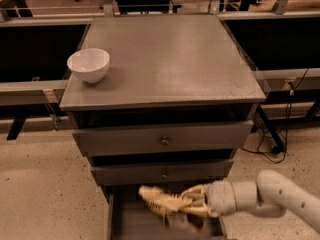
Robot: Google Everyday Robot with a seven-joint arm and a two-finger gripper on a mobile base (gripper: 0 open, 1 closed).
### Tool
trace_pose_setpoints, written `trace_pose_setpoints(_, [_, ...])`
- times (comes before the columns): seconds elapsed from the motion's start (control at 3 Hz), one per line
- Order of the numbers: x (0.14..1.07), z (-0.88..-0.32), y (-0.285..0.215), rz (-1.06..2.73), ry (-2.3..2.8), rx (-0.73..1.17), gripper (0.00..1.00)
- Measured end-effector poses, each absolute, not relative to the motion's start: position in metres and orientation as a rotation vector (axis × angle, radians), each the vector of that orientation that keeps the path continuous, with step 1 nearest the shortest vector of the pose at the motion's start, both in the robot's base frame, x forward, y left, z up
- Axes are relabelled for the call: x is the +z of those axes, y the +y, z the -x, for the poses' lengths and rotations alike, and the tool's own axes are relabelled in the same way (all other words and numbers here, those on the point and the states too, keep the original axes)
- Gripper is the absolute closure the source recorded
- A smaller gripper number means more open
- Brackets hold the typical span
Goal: Place brown chip bag into bottom drawer
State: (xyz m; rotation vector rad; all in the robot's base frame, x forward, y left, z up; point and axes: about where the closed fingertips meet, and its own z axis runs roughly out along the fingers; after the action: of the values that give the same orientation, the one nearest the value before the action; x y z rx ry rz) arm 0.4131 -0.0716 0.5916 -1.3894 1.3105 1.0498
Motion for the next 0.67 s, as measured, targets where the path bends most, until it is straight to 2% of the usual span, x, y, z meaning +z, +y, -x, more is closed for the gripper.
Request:
trace_pose_setpoints(0.33, [0.511,-0.367,-0.076,1.322,1.420,1.168,1.00])
trace_pose_setpoints(0.67, [0.470,-0.353,-0.075,1.277,1.451,1.229,1.00])
